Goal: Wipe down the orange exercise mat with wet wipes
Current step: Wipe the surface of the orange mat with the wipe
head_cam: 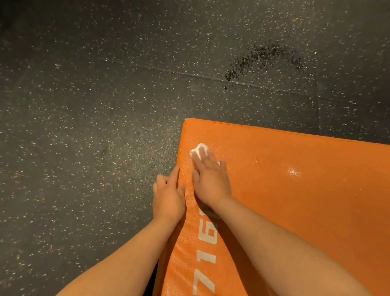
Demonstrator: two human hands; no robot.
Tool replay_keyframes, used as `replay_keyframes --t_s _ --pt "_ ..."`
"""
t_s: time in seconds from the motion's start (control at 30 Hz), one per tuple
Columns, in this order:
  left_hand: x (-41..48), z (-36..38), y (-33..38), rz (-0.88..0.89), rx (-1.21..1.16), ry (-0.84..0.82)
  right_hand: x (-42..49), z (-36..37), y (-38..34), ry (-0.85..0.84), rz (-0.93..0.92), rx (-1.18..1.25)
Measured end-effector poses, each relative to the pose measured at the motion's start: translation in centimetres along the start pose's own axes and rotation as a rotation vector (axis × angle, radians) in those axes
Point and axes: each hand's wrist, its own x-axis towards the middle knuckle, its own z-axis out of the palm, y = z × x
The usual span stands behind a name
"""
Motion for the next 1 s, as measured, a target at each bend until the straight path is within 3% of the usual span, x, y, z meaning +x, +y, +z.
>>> replay_keyframes --t_s 0.2,0.37,0.43,0.63,0.83,1.0 --pt "-0.5 0.1 -0.1 -0.005 -0.04 -0.002 -2.9 1.3 1.5 -0.061 -0.198 -0.083" --pt "-0.6 -0.1 0.1 -0.029 -0.051 -0.003 -3.2 0.0 3.1 0.045 0.159 -0.047" --pt "-0.6 -0.2 0.8 -0.075 -0.081 0.001 -3.1 0.2 2.2 0.046 0.193 0.009" --pt "0.8 -0.8 1.8 -0.125 -0.138 0.01 -1.9 0.4 0.6 -0.058 -0.108 -0.085" --pt "3.1 -0.8 2.7 -0.048 -0.079 -0.035 1.9 -1.3 2.3 0.083 0.276 -0.03" --pt "4.8 -0.7 3.0 -0.07 -0.124 -0.019 2.9 -0.2 -0.3 -0.023 -0.045 -0.024"
